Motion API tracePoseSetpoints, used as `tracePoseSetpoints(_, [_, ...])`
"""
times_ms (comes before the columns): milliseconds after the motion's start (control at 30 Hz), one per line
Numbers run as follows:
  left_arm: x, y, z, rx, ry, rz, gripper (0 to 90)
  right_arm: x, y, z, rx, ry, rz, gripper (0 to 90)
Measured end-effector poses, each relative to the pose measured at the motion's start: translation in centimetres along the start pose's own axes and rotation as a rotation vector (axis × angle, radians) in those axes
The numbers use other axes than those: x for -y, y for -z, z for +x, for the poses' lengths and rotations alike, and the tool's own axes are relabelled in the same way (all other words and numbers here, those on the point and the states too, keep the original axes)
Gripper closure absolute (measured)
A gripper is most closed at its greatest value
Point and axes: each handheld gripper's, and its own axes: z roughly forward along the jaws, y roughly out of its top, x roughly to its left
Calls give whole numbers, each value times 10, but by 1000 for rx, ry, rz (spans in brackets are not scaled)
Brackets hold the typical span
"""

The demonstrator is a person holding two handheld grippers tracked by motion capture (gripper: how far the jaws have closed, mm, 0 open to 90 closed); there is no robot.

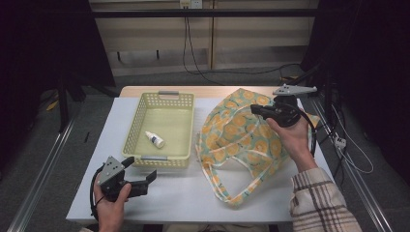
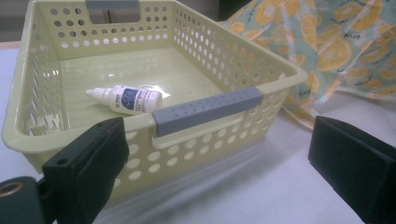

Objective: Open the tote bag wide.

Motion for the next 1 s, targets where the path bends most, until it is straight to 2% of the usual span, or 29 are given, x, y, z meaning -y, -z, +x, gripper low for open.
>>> tracePoseSetpoints(333, [0,0,0,-1,-1,3,44,-10,5,-13,23,-23,-38,900])
tracePoseSetpoints(733, [1,0,1,3,0,3,45,-24,14,-21,54,-23,-68,900])
tracePoseSetpoints(867, [1,0,2,-2,10,0,45,-29,16,-21,59,-24,-78,900])
tracePoseSetpoints(1000, [1,1,2,4,2,-3,45,-33,16,-21,58,-17,-85,900])
